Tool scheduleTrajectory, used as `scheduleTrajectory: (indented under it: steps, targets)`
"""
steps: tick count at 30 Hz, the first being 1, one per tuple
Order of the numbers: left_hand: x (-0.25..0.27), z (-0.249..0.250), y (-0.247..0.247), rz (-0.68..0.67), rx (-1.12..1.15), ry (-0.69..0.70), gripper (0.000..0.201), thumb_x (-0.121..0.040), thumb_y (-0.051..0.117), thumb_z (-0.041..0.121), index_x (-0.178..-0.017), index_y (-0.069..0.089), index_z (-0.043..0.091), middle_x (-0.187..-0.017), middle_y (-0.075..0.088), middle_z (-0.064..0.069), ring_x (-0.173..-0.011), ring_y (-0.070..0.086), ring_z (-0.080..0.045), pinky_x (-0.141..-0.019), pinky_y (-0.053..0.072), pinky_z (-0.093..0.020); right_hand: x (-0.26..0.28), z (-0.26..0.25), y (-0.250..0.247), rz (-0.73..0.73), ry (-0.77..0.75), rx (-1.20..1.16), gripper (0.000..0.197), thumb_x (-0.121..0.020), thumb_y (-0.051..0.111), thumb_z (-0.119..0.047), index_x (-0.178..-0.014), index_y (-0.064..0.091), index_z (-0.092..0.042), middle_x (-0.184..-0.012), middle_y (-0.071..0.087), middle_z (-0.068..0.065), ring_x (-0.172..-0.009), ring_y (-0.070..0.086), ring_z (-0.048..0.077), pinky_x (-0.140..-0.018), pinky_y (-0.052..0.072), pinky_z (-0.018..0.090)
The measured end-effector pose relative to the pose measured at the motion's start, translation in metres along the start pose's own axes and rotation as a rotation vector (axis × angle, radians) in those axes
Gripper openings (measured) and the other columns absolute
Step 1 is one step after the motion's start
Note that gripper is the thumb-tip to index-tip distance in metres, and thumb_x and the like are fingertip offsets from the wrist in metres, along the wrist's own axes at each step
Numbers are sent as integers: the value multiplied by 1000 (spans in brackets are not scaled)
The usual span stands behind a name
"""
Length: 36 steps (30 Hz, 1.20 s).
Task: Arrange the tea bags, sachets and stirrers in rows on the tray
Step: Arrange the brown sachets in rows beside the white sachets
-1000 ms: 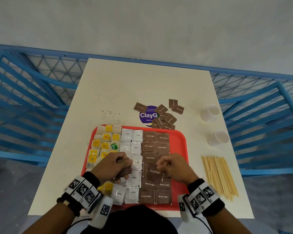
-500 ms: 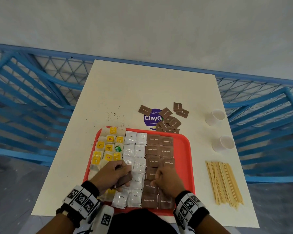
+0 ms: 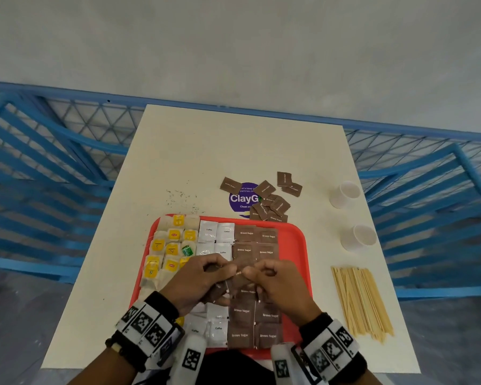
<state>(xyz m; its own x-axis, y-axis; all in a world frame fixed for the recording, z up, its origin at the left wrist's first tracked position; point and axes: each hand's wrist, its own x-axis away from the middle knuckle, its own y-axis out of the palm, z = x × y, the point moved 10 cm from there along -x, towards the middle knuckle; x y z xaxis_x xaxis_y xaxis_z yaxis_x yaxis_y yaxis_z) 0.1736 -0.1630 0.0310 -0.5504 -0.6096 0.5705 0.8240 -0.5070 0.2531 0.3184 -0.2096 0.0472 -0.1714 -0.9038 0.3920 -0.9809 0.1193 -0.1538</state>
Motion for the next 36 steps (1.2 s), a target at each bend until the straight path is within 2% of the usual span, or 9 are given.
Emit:
scheduleTrajectory:
  steps: [3,7,12,17,19,23,29,32,36]
  targets:
    - [1,6,-2,-7,-73,37,27,-85,71,26,-83,63,1,-79,67,-21,-64,67,-28,-49,57,-33,4,3,-1,-58,24,-53,26,-92,65,-36,-77,74,-17,-65,70,3,-55,55,15,-52,43,27]
    - [-1,9,4,-61,-182,51,33,-89,68,25,-86,60,-6,-72,59,-20,-59,65,-27,-45,54,-30,3,2,-9,-14,7,-130,28,-87,69,-43,-84,73,-16,-65,61,17,-58,47,24,-52,37,28]
    - [-4,12,12,-117,-128,23,30,-85,71,33,-81,65,4,-82,57,-22,-60,62,-27,-43,50,-26,3,-1,-17,13,-2,-208,19,-78,74,-35,-77,74,-16,-60,63,-1,-53,51,15,-53,41,25]
    - [-10,5,16,-84,-132,-8,30,-83,72,36,-81,69,6,-76,59,-22,-60,59,-30,-42,49,-27,5,7,-28,-18,44,-170,21,-72,82,-25,-86,76,-10,-84,73,20,-72,64,27,-71,54,37]
    - [-12,-1,19,-82,-95,-27,33,-88,68,35,-85,69,3,-78,64,-22,-60,64,-29,-42,50,-26,7,12,-38,3,47,-128,11,-78,79,-16,-86,76,-9,-85,75,16,-73,68,21,-72,56,33]
    - [-13,-15,-1,49,-47,-60,35,-93,63,33,-87,66,-2,-75,61,-18,-64,67,-29,-44,49,-26,12,60,-61,61,128,51,5,-83,76,-14,-87,76,-11,-67,71,-4,-58,59,2,-58,46,16]
    - [-5,-44,-22,57,-20,-207,38,-87,68,41,-91,67,3,-81,64,-16,-73,69,-32,-50,52,-29,22,142,-64,74,322,147,7,-80,79,-12,-81,74,-7,-67,72,0,-57,62,6,-61,52,27]
    - [-2,-48,-26,59,-17,-230,39,-86,67,41,-90,67,2,-81,64,-16,-72,69,-32,-49,53,-30,19,152,-65,119,335,129,10,-79,80,-13,-79,74,-6,-77,75,15,-67,63,20,-71,55,41]
    - [-1,-47,-23,40,76,-238,29,-96,60,28,-97,67,0,-88,67,-19,-78,70,-34,-53,57,-34,17,153,-69,185,330,208,20,-74,84,-25,-66,71,-13,-71,74,8,-62,63,14,-68,55,37]
